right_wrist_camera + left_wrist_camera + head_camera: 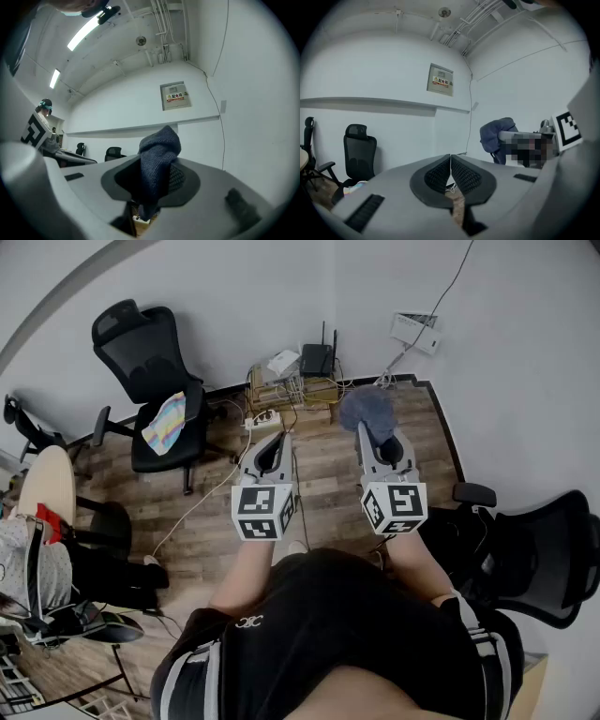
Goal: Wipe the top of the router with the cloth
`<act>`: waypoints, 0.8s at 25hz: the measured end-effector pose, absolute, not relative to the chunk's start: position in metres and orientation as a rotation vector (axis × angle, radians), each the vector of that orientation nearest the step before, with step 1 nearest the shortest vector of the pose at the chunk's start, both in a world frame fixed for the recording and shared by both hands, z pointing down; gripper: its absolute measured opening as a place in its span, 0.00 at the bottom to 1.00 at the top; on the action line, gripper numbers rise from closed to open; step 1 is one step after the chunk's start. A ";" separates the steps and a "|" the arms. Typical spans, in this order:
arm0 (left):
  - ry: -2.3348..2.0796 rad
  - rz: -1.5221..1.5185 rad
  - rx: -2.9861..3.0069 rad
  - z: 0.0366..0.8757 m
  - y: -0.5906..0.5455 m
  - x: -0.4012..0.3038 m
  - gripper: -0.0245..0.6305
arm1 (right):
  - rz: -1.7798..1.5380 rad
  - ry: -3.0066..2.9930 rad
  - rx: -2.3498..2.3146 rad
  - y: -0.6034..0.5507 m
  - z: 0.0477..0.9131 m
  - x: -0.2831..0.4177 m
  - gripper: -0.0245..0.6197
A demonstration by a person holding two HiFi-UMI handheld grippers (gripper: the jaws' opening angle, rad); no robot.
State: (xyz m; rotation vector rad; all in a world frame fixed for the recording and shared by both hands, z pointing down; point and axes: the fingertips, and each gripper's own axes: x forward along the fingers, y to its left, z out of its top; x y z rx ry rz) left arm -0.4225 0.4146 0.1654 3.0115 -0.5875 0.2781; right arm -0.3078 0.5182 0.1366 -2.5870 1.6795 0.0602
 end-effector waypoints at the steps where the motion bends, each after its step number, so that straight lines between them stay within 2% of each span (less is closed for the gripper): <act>1: -0.590 0.279 3.011 0.165 0.413 -0.423 0.06 | 0.060 1.678 -2.587 0.518 0.136 -0.308 0.20; 20: -0.524 0.296 2.988 0.168 0.390 -0.433 0.06 | 0.058 1.658 -2.571 0.496 0.127 -0.321 0.20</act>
